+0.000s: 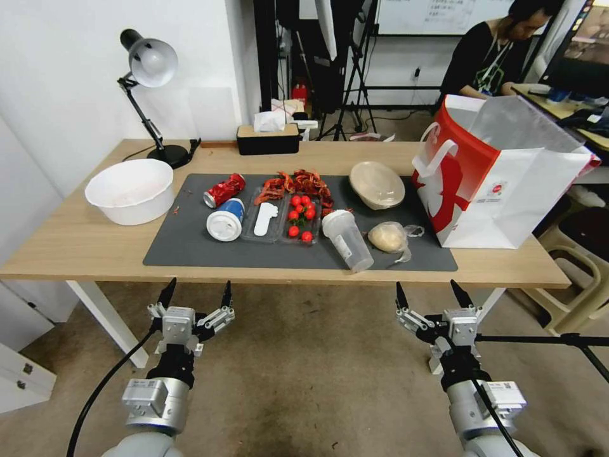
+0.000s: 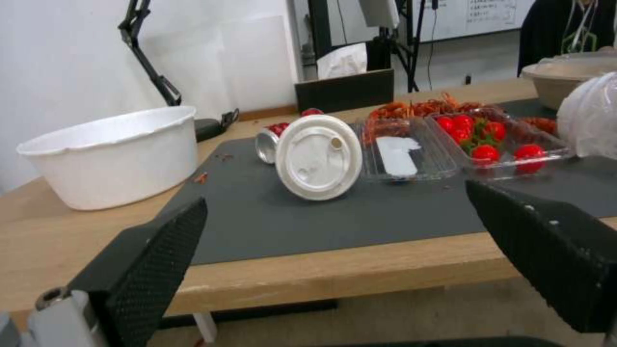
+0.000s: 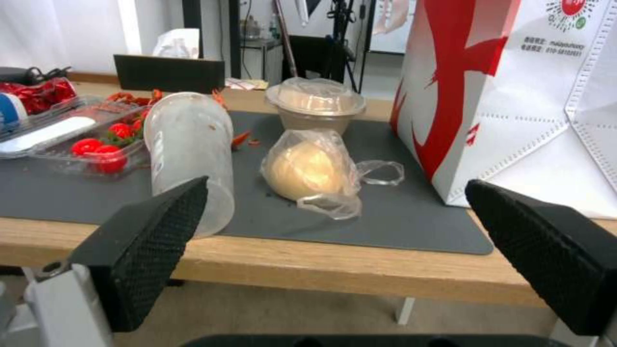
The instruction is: Pick up the trash from the table and place it into the takeout bag.
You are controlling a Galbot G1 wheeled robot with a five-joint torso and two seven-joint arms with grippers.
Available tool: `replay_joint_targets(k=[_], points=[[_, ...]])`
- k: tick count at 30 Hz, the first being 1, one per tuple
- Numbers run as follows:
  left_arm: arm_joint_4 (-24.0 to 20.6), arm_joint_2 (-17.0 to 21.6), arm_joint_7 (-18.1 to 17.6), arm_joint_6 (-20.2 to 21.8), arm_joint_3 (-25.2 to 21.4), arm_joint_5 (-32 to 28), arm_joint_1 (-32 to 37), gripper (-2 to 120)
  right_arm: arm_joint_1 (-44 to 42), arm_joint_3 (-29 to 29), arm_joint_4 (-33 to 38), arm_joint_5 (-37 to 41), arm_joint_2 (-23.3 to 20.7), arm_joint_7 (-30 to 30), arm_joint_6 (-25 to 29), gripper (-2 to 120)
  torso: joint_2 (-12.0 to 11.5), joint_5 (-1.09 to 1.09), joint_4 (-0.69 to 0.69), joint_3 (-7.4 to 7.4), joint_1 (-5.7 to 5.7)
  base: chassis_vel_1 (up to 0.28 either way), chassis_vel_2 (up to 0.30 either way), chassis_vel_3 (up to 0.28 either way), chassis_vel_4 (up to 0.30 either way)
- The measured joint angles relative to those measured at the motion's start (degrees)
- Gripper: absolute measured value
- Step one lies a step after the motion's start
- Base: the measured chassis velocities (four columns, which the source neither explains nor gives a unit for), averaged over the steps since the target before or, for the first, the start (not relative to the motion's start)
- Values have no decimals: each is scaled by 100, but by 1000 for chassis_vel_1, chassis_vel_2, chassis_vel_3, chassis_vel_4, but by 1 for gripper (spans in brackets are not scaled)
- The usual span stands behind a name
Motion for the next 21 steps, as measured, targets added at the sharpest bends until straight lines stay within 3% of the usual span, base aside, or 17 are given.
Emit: replay_joint_targets(k=[21], points=[[0, 0, 1, 5, -1, -1, -2, 100, 0, 0, 0, 0, 0, 0, 0, 100, 0, 0, 0, 0, 0, 0, 0, 0, 0]])
